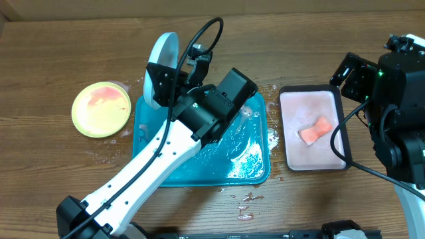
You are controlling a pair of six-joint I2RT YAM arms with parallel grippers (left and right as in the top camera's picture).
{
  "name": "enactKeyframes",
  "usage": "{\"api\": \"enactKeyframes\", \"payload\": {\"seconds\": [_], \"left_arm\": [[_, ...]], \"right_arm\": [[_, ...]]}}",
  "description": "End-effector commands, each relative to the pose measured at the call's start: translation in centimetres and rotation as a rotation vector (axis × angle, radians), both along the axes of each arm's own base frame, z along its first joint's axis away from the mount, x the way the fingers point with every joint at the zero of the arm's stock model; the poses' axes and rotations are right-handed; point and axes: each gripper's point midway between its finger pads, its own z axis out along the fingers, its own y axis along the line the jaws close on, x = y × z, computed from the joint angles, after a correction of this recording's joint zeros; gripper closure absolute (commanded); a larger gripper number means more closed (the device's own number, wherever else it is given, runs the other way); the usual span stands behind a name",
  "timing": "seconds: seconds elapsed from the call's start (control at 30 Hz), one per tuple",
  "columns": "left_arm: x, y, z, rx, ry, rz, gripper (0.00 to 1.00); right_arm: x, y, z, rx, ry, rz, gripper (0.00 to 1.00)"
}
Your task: Clean dirty plates on tray and stack at the side
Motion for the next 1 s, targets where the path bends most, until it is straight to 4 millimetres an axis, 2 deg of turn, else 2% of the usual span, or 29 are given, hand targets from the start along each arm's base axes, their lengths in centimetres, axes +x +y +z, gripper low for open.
{"api": "enactKeyframes", "payload": {"seconds": [0.0,0.4,0.43,0.5,0.57,0.63,0.7,0.77,0.97], "left_arm": [[-0.6,0.1,1.6,0.013,-0.055,0.011,0.96],[-0.5,-0.3,1.2,-0.011,-0.048,-0.007,0.95],[-0.1,-0.8,0.0,-0.065,0.003,-0.042,0.96],[0.6,-3.0,-4.8,-0.263,0.214,-0.17,0.96],[0.1,-6.5,-10.0,-0.529,0.451,-0.309,0.96],[-0.9,-9.5,-13.1,-0.753,0.604,-0.402,0.95],[-1.2,-10.8,-14.5,-0.909,0.662,-0.426,0.96],[-1.4,-11.2,-15.4,-1.0,0.697,-0.431,0.96],[-1.1,-8.8,-17.6,-1.188,0.711,-0.298,0.96]], "right_arm": [[-0.1,0.2,0.8,0.002,-0.024,0.009,0.0],[-0.1,0.2,0.8,0.002,-0.024,0.009,0.0],[-0.1,0.2,0.8,0.002,-0.024,0.009,0.0],[-0.1,0.2,0.8,0.002,-0.024,0.009,0.0],[-0.1,0.2,0.8,0.002,-0.024,0.009,0.0],[-0.1,0.2,0.8,0.002,-0.024,0.009,0.0],[-0.1,0.2,0.8,0.002,-0.024,0.009,0.0],[-0.1,0.2,0.8,0.002,-0.024,0.009,0.0],[-0.1,0.2,0.8,0.002,-0.024,0.009,0.0]]}}
